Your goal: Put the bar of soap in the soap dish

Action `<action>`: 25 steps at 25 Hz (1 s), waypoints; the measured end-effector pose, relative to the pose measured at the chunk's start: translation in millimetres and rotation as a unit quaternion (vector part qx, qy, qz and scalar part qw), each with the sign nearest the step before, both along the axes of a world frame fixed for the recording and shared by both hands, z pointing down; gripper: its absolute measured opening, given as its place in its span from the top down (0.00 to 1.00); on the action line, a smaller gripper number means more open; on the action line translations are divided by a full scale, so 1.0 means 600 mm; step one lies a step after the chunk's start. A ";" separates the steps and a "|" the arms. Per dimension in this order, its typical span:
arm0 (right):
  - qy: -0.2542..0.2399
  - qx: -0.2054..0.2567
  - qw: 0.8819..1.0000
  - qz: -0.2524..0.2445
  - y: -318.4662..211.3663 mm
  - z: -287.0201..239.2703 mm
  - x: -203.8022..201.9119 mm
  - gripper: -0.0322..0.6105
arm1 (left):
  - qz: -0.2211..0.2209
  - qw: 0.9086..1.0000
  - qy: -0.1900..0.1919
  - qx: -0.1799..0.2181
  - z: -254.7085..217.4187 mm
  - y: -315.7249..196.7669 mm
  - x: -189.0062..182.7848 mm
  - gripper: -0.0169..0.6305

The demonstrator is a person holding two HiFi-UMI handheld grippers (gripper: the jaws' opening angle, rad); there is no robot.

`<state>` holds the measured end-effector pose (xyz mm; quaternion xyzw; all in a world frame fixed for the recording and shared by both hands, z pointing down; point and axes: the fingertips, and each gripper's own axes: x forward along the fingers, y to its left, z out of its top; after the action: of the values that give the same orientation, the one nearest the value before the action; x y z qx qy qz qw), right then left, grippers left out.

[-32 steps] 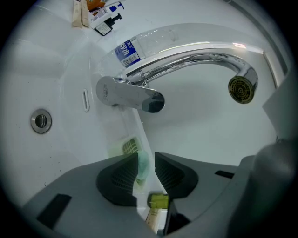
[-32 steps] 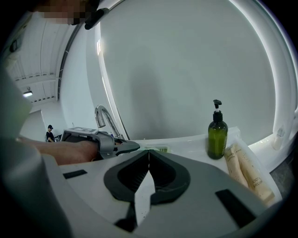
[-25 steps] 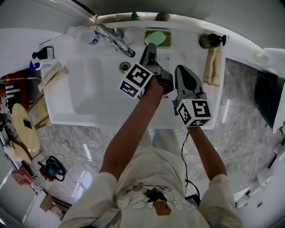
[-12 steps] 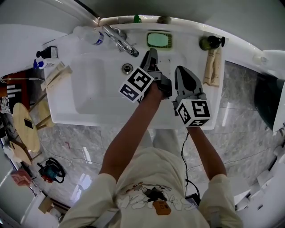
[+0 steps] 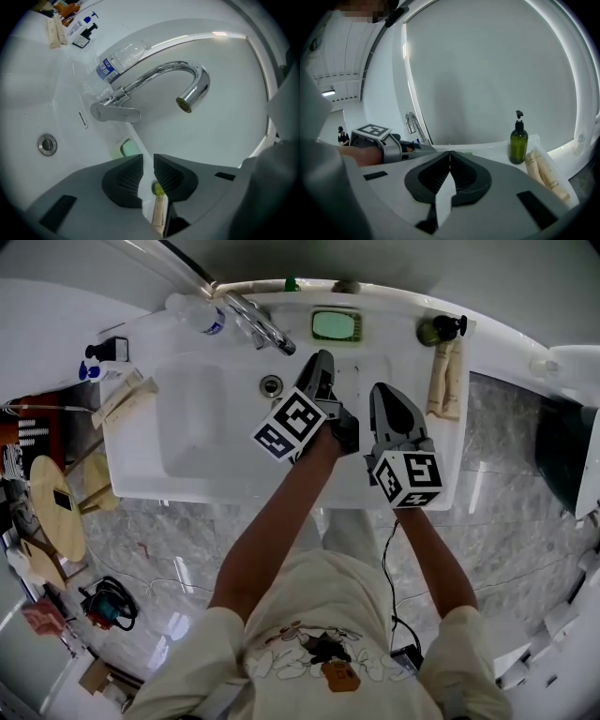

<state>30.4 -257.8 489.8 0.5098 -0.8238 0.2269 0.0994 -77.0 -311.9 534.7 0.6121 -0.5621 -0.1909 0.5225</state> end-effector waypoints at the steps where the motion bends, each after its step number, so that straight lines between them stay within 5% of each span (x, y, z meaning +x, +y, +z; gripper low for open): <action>1: 0.000 0.001 1.000 0.000 0.002 -0.002 0.001 0.94 | 0.009 1.000 -0.009 0.002 -0.004 0.002 0.003 0.86; 16: 0.002 0.019 1.000 -0.005 0.017 -0.037 0.014 0.94 | 0.112 0.982 -0.137 0.064 -0.079 0.031 0.039 0.96; 25: 0.004 0.031 0.999 -0.019 0.021 -0.059 0.014 0.94 | 0.177 0.949 -0.235 0.117 -0.132 0.059 0.062 0.96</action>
<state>38.8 -245.2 454.2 0.4979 -0.8396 0.1970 0.0912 -39.9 -276.4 455.2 0.7860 -0.5253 -0.0110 0.3258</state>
